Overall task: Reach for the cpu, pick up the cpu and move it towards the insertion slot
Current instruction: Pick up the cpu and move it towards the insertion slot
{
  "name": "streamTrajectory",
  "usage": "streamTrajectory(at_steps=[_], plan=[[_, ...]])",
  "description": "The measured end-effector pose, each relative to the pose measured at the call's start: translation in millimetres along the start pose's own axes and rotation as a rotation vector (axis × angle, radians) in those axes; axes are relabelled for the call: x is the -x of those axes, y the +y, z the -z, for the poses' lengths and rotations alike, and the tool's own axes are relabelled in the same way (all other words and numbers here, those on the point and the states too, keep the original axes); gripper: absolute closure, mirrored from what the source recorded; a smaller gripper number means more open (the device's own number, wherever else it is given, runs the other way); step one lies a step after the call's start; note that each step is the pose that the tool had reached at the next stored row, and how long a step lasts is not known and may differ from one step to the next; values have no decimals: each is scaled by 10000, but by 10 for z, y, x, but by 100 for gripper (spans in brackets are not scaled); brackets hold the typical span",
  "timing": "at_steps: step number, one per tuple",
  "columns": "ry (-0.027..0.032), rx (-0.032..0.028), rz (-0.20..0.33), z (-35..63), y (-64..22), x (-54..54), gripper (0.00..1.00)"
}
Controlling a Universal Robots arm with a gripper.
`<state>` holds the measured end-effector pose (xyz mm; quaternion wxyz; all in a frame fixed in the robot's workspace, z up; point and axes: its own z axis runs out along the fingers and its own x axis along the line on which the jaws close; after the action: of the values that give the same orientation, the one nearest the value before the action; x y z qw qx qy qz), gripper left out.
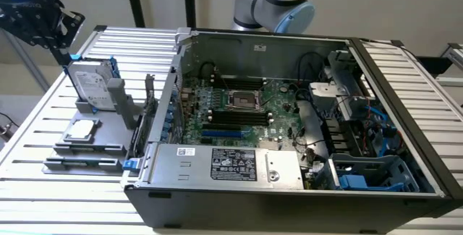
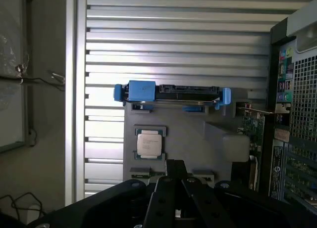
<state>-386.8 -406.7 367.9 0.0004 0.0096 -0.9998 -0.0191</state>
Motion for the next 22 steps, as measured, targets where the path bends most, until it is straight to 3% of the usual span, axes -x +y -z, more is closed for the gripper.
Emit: streamTrajectory(at_steps=[4,15,20,22], plan=[[3,-2,-1,1,0,-9,89],[0,-21,0,-69,4,-315,89],[0,-25,1,-73,3,-327,88],[1,-26,0,-73,4,-328,76]])
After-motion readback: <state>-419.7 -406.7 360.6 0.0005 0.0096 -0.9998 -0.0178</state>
